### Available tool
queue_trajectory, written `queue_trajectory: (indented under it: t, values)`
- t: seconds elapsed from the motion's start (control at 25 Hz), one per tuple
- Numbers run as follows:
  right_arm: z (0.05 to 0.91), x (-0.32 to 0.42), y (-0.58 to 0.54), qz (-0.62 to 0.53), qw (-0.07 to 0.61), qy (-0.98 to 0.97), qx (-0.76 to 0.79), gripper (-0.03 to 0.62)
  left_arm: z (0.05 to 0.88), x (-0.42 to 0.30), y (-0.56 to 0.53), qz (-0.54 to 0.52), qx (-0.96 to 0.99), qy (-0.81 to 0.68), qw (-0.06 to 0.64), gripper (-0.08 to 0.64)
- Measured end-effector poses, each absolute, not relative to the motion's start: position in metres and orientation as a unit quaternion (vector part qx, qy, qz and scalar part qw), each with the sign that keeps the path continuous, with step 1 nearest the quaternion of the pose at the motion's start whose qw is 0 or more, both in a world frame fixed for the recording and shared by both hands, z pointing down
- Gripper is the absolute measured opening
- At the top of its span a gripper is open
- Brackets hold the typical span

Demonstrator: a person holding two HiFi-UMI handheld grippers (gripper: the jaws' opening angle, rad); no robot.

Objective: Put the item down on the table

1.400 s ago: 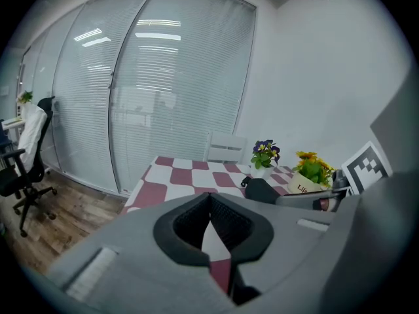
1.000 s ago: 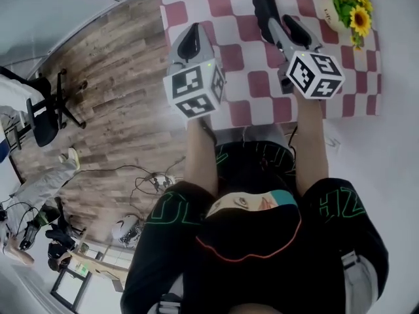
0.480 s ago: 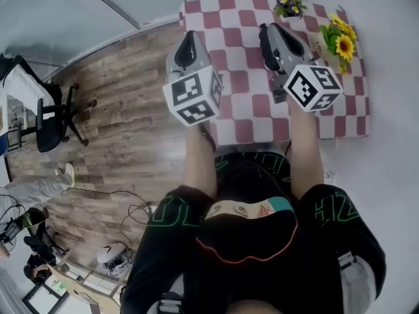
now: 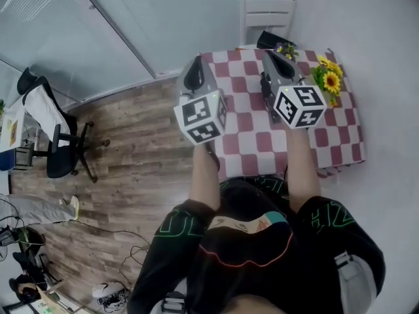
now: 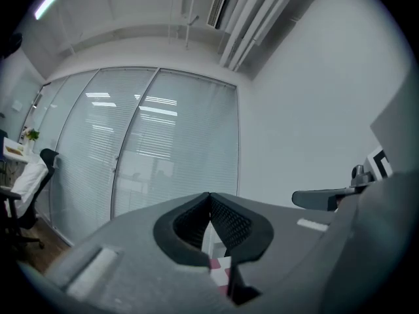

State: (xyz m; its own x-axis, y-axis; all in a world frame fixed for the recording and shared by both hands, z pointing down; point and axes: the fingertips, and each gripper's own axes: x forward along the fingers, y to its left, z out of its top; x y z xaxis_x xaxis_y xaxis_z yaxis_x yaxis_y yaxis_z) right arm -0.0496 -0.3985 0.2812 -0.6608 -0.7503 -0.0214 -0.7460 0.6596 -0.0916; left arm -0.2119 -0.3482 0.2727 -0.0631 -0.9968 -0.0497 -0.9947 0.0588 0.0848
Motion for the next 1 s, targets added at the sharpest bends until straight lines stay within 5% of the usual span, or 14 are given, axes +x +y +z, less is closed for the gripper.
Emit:
queue_trajectory:
  t: [1.0]
  values:
    - [0.272,-0.060,-0.407,0.022,-0.022,0.904,-0.426,0.003,0.265,-0.203,-0.365,-0.036,0.695,-0.718,-0.019,0.009]
